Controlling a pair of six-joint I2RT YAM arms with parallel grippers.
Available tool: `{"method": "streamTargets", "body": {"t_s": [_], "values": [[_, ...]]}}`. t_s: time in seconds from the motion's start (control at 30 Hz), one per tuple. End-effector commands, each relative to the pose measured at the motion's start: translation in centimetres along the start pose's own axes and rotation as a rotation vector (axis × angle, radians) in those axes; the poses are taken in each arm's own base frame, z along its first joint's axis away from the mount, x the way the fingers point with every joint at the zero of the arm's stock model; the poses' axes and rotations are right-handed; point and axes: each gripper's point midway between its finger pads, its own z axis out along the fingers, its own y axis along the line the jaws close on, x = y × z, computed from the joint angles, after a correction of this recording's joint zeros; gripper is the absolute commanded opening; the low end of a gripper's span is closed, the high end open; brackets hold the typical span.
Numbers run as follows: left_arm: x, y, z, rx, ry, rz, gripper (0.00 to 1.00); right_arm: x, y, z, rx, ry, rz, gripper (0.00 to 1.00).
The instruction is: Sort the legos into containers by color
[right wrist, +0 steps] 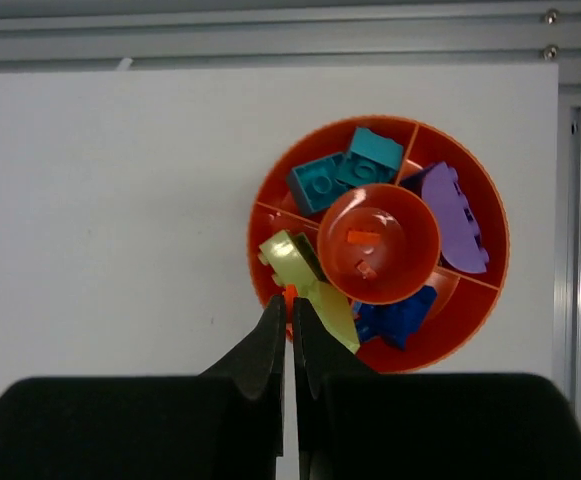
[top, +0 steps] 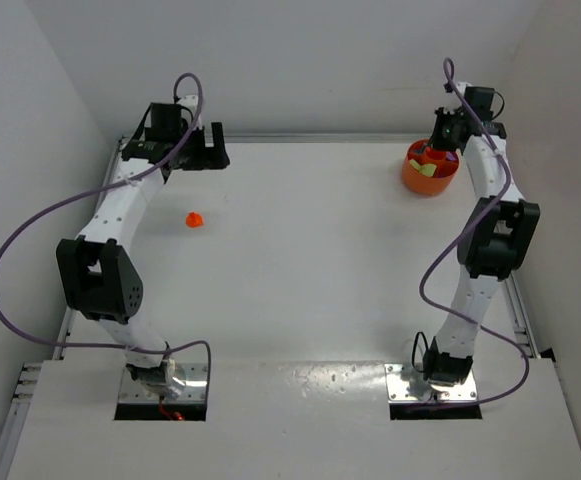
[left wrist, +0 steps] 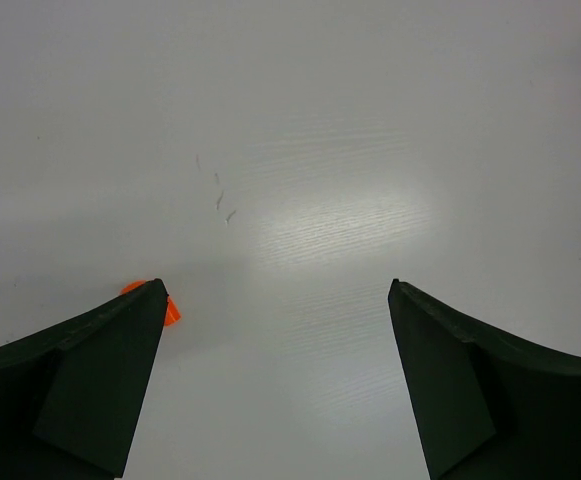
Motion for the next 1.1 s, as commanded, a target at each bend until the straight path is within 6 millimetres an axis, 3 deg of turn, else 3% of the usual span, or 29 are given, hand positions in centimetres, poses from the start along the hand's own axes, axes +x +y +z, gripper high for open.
{"method": "streamTargets", "body": {"t_s": [0.0, 0.3, 0.53, 0.6, 0.63, 0.77, 0.87, 0.9, 0.93, 1.0, 1.03, 1.07], "values": [[-1.3, -0.9, -0.4, 0.033, -0.023, 0.003, 0.99, 0.0, -1.2, 0.4, 0.014, 0.001, 0.064, 0.00], [0.2, -1.4, 0.9, 0.070, 0.024, 0.028, 0.99, -1.3, -4.2, 2.6, 0.063, -0.046, 0.095, 0.00], [0.7, -1.1, 1.6, 0.058, 0.040, 0.024, 0.99, -0.8, -5.5, 4.0, 0.093, -0.049, 0.100, 0.00], [0.8, -1.2, 1.6, 0.069, 0.041, 0.033, 0.99, -1.3, -5.5, 3.9, 0.094, -0.059, 0.098, 0.10], [1.0, -1.1, 1.9, 0.068, 0.050, 0.032, 0.99, -0.9, -5.6, 4.3, 0.093, -0.051, 0.100, 0.20], [1.2, -0.5, 2.3, 0.033, 0.056, 0.009, 0.99, -0.9, -5.4, 4.3, 0.084, -0.051, 0.100, 0.34], [1.6, -0.1, 2.4, 0.009, 0.061, 0.008, 0.99, -1.8, -5.2, 3.4, 0.076, -0.072, 0.086, 0.42], [1.6, -0.1, 2.4, 0.009, 0.061, 0.008, 0.99, -1.2, -5.2, 3.5, 0.076, -0.054, 0.077, 0.44], [1.8, 0.4, 2.3, -0.009, 0.071, 0.031, 0.99, -2.3, -4.9, 2.6, 0.063, -0.077, 0.053, 0.44], [2.2, 0.6, 1.9, 0.005, 0.096, 0.072, 0.99, -2.7, -3.9, 1.4, 0.017, -0.083, 0.018, 0.44], [2.5, 1.6, 1.9, -0.006, 0.105, 0.097, 0.96, -2.3, -2.4, 0.9, -0.038, -0.074, -0.017, 0.45], [2.9, 2.2, 1.4, -0.015, 0.113, 0.100, 0.93, -3.5, -1.7, -1.0, -0.060, -0.102, -0.042, 0.45]]}}
